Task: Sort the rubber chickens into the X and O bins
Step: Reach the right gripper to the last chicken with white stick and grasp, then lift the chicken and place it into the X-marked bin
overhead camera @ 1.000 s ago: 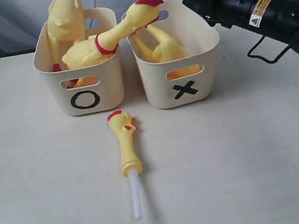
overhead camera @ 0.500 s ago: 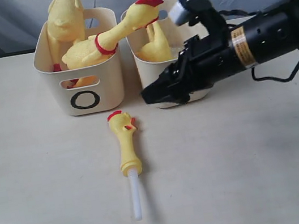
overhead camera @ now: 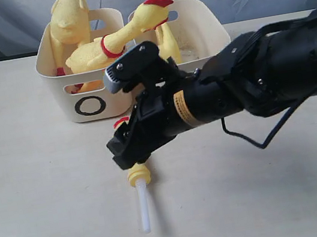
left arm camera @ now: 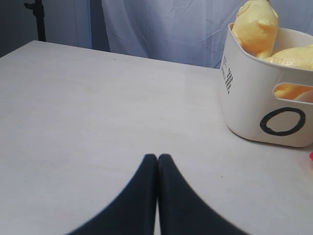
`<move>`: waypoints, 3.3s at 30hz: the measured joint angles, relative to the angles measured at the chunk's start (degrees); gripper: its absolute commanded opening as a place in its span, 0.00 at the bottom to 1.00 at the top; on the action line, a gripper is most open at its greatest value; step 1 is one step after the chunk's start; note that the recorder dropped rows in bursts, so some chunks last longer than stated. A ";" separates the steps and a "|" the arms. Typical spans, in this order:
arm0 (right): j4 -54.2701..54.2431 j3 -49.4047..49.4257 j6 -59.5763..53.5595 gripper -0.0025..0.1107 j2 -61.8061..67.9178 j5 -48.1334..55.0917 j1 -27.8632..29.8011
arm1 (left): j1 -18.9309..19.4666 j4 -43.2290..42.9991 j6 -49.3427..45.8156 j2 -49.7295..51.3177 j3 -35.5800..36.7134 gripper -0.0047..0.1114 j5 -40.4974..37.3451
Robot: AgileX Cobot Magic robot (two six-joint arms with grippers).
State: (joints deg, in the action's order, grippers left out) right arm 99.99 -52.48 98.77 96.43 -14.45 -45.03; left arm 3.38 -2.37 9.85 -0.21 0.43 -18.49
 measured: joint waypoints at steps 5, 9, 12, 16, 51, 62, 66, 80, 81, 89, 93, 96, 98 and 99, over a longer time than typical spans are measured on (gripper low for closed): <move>-0.09 0.00 -15.69 0.59 4.05 4.32 -3.76 | 0.00 0.00 0.00 0.00 0.00 0.04 0.00; 0.27 0.00 -34.18 0.59 4.68 22.54 -6.13 | 0.00 0.00 0.00 0.00 0.00 0.04 0.00; -1.17 0.00 -44.87 0.57 4.68 37.18 -7.02 | 0.00 0.00 0.00 0.00 0.00 0.04 0.00; -17.39 0.00 -67.33 0.38 4.68 47.87 -8.12 | 0.00 0.00 0.00 0.00 0.00 0.04 0.00; -108.63 -26.63 -85.30 0.62 22.13 49.31 -8.61 | 0.00 0.00 0.00 0.00 0.00 0.04 0.00; -92.72 -31.48 -78.64 0.62 22.63 65.19 -8.21 | 0.00 0.00 0.00 0.00 0.00 0.04 0.00; -90.76 -31.48 -76.52 0.61 22.92 65.03 -8.21 | 0.00 0.00 0.00 0.00 0.00 0.04 0.00; -124.40 -42.63 -110.70 0.03 20.06 82.84 -8.21 | 0.00 0.00 0.00 0.00 0.00 0.04 0.00; -127.22 -43.71 -114.53 0.03 17.71 82.87 -8.33 | 0.00 0.00 0.00 0.00 0.00 0.04 0.00; -95.46 -50.00 -123.99 0.03 1.24 69.10 -8.13 | 0.00 0.00 0.00 0.00 0.00 0.04 0.00; -63.15 -49.79 -92.67 0.03 6.14 57.21 -2.45 | 0.00 0.00 0.00 0.00 0.00 0.04 0.00; -51.58 -49.79 -74.47 0.03 9.55 48.33 2.13 | 0.00 0.00 0.00 0.00 0.00 0.04 0.00; -40.31 -49.68 -61.66 0.03 11.53 46.73 3.90 | 0.00 0.00 0.00 0.00 0.00 0.04 0.00; -30.83 -49.68 -54.32 0.03 12.53 49.13 4.19 | 0.00 0.00 0.00 0.00 0.00 0.04 0.00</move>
State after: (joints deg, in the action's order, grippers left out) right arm 69.16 -102.16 44.45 108.96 34.69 -40.84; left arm 3.38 -2.37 9.85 -0.21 0.43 -18.49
